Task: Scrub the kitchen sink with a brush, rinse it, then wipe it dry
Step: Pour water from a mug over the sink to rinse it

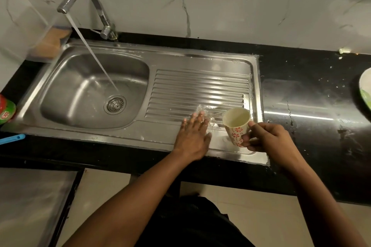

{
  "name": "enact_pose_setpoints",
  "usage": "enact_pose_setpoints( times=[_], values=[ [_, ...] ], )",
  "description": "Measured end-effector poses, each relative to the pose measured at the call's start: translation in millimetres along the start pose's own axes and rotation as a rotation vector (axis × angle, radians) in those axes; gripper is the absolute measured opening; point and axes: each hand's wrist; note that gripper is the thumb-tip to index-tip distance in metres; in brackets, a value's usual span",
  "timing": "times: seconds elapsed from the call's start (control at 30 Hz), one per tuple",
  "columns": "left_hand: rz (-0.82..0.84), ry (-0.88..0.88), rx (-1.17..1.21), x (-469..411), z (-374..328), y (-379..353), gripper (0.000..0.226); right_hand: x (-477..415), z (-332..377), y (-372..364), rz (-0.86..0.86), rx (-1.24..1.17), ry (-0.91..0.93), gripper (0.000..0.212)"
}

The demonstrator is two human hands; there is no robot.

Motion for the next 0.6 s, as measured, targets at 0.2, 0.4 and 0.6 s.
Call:
enact_pose_setpoints(
  times=[0.2, 0.4, 0.6],
  values=[
    [0.021, -0.02, -0.021, -10.2, -28.2, -6.5, 0.074, 10.0, -4.5, 25.0, -0.029, -0.042, -0.027, 0.04],
    [0.082, -0.124, -0.036, -31.0, -70.9, -7.6, 0.072, 13.3, -9.7, 34.0, -0.038, -0.041, -0.035, 0.038],
    [-0.031, 0.09, -0.031, -11.5, 3.1, 1.0, 0.072, 10.6, -13.1, 34.8, -0.06, -0.041, -0.042, 0.036]
  ],
)
Point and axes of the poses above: each hand's wrist, its own x-axis away from the middle knuckle, its own y-axis out of the back of the hand, z = x × y, and after that the axes turned 7 degrees about -z, right-handed
